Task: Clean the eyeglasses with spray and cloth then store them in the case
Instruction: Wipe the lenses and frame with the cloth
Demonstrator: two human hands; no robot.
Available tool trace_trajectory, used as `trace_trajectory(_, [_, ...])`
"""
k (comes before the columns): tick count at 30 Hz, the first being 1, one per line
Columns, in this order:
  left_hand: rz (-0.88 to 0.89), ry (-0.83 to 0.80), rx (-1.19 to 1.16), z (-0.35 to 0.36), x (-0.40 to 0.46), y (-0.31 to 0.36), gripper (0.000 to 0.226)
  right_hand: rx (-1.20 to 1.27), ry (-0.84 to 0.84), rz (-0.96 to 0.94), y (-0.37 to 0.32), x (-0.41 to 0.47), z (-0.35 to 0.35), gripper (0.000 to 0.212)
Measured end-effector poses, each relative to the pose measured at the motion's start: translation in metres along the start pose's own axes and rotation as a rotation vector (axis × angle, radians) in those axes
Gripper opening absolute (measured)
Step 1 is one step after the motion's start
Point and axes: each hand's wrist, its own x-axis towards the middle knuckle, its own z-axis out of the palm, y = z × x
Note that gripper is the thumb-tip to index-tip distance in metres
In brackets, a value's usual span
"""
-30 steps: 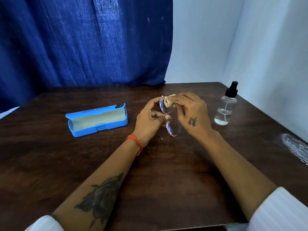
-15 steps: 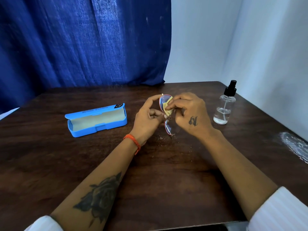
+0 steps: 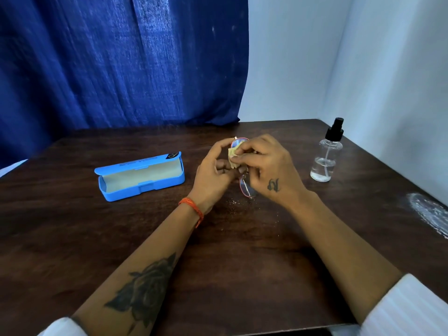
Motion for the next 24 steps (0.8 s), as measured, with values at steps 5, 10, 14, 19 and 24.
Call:
trace_trajectory(5, [0.006,-0.001,0.044,0.0,0.0,-0.001,0.057,0.089,0.057,0.112,0.004,0.0,-0.002,0.025])
trace_trajectory(10, [-0.005,0.014,0.043,-0.001,0.001,-0.002,0.055,-0.019,0.181,0.199,0.011,0.0,-0.004,0.025])
trace_trajectory(14, [0.002,-0.011,0.022,0.001,0.001,-0.005,0.056,-0.023,0.2,0.196,0.003,0.001,0.001,0.028])
trace_trajectory(19, [-0.002,0.02,-0.018,0.001,0.001,-0.003,0.054,0.082,0.073,0.113,-0.005,-0.002,0.008,0.027])
trace_trajectory(24, [0.013,0.023,0.025,0.0,0.001,-0.005,0.058,0.115,0.053,0.23,-0.002,-0.001,0.004,0.02])
